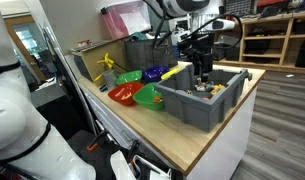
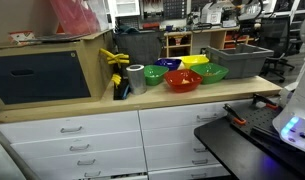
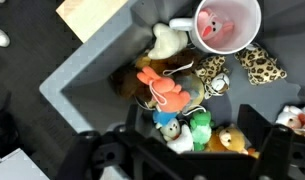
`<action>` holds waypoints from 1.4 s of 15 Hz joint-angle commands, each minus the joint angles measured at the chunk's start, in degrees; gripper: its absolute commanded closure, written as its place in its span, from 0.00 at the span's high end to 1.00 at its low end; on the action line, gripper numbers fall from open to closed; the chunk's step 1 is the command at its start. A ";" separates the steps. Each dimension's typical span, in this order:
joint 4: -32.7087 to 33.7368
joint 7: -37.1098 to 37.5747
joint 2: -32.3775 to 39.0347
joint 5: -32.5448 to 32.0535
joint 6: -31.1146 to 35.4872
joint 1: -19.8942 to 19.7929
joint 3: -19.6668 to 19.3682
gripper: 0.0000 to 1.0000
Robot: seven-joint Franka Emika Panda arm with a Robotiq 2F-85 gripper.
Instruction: Put the brown doll in the red cup
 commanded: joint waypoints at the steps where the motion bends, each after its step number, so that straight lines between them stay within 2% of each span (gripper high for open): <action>1: 5.74 2.51 6.75 3.04 -0.44 0.35 -0.17 1.00; 8: 11.46 6.29 14.64 3.60 2.18 2.58 0.26 1.00; 16: 14.42 10.82 21.32 1.93 13.71 6.77 -0.32 1.00; 21: 16.40 11.90 24.06 0.28 17.45 8.76 -1.26 1.00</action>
